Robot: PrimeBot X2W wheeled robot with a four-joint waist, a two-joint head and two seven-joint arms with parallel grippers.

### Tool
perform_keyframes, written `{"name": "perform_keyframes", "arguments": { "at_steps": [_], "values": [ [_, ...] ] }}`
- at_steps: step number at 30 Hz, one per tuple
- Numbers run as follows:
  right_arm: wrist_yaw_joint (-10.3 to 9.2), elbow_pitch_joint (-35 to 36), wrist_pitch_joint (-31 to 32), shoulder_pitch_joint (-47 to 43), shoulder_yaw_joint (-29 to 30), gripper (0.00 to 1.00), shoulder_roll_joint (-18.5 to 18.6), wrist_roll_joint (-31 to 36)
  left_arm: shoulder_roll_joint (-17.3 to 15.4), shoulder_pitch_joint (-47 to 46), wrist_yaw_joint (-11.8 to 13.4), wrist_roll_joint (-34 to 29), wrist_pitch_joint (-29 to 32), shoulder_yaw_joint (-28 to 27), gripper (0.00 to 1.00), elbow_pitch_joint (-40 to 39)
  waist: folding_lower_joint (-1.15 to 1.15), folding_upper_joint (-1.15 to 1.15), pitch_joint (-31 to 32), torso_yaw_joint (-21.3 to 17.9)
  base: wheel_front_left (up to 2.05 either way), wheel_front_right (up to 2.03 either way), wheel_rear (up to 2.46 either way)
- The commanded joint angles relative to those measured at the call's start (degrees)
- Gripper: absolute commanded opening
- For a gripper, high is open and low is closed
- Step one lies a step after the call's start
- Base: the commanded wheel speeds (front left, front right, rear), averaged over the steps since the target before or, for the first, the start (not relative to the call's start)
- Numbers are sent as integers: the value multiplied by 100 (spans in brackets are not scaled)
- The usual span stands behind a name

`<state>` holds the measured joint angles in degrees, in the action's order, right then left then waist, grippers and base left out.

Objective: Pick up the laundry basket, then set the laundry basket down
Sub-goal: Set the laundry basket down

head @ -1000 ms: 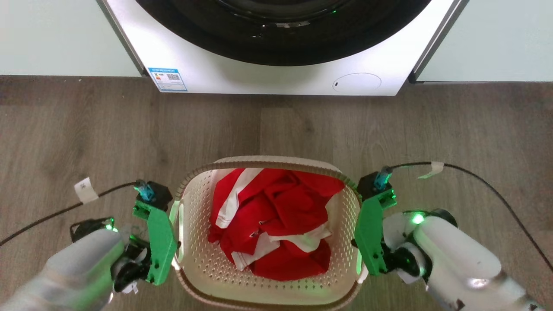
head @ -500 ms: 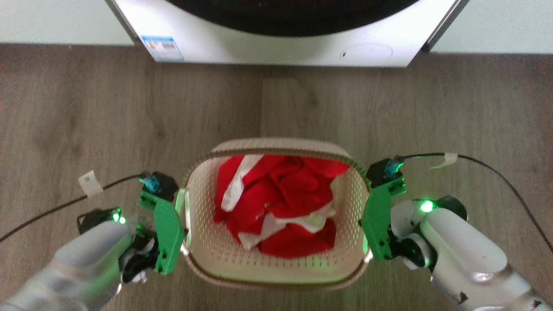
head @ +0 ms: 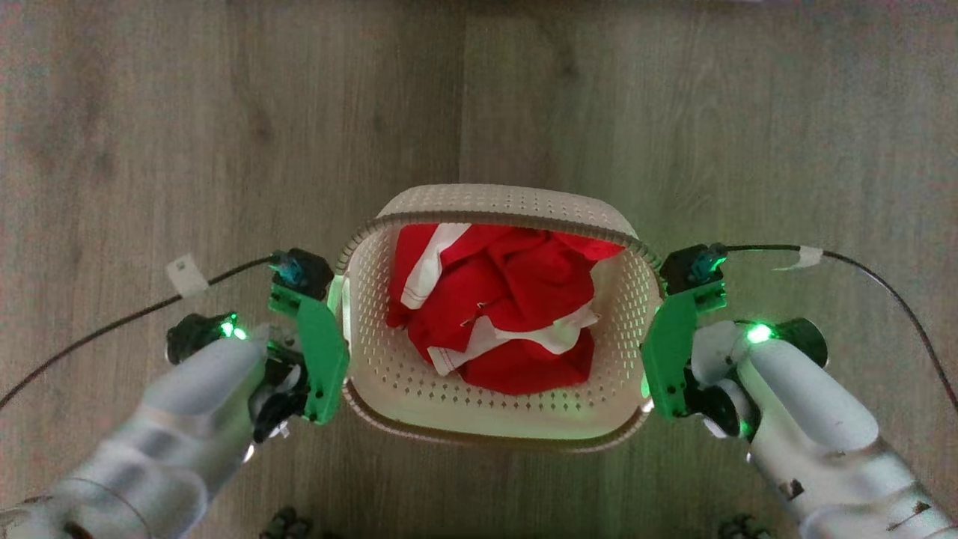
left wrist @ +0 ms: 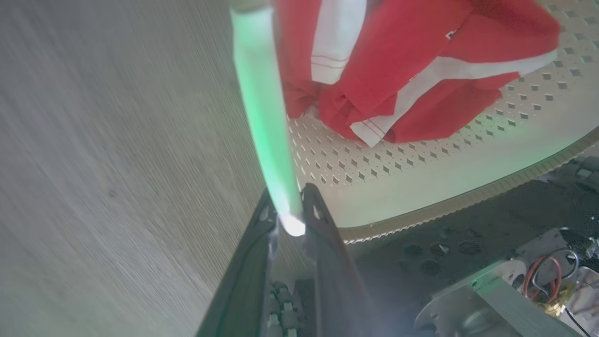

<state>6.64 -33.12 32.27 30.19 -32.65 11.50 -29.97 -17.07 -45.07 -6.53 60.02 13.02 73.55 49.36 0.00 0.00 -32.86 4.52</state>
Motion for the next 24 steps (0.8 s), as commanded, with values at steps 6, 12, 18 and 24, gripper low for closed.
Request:
{"name": "perform_keyframes", "arguments": {
  "at_steps": [6,12,18,24],
  "values": [
    [85,125,102,19,13,0,-285,86,281,-241,-93,111,120,-54,0,-168,0,0,-438,87,0,0,0],
    [85,73,75,138,168,0,-324,237,350,-398,-94,130,65,-34,0,-106,0,0,-721,122,0,0,0],
    [85,15,-97,224,303,0,-358,397,478,-594,-95,197,-239,-27,0,31,0,0,-940,175,0,0,0],
    [85,-77,-283,293,465,0,-381,503,573,-762,-95,201,-389,-23,0,131,0,0,-1133,230,0,0,0]
  ]
}}
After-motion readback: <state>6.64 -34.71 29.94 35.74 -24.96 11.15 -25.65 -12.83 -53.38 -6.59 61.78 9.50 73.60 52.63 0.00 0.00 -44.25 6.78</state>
